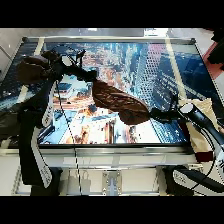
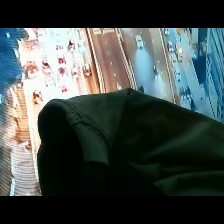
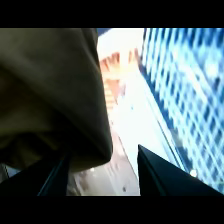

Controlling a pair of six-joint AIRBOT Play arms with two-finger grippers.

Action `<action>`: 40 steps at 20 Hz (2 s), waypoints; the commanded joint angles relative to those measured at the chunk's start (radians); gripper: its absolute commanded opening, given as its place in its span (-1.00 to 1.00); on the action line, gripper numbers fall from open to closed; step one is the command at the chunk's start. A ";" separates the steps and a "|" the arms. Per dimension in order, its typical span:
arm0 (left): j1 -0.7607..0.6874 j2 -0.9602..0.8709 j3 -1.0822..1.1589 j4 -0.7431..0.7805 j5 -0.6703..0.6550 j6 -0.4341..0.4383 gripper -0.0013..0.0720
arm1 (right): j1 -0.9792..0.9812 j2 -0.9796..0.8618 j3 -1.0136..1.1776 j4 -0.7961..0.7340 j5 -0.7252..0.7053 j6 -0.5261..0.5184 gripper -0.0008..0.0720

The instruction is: Fold the shirts.

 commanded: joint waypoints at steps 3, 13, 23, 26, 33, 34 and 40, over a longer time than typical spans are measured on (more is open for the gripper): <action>0.001 0.001 0.001 -0.029 -0.014 0.000 -0.93 | 0.130 -0.009 -0.027 0.069 -0.235 0.003 -0.18; 0.024 0.070 0.001 -0.030 -0.007 0.019 -0.93 | 0.128 0.019 0.036 -0.073 -0.184 0.011 -0.90; 0.183 0.623 0.001 -0.019 -0.203 0.114 -0.93 | 0.019 0.454 0.511 -0.417 0.170 0.066 -0.91; 0.149 0.806 0.000 -0.015 -0.271 0.154 -0.93 | 0.019 0.540 0.640 -0.368 0.194 0.061 -0.91; 0.128 0.952 -0.129 0.056 -0.333 0.165 -0.93 | 0.019 0.486 0.706 -0.240 0.246 0.031 -0.90; 0.128 0.952 -0.209 0.087 -0.333 0.148 -0.93 | 0.019 0.448 0.704 -0.216 0.256 0.031 -0.90; 0.128 0.940 -0.789 0.129 -0.106 0.142 -0.93 | 0.020 0.134 0.575 0.028 0.282 -0.076 -0.90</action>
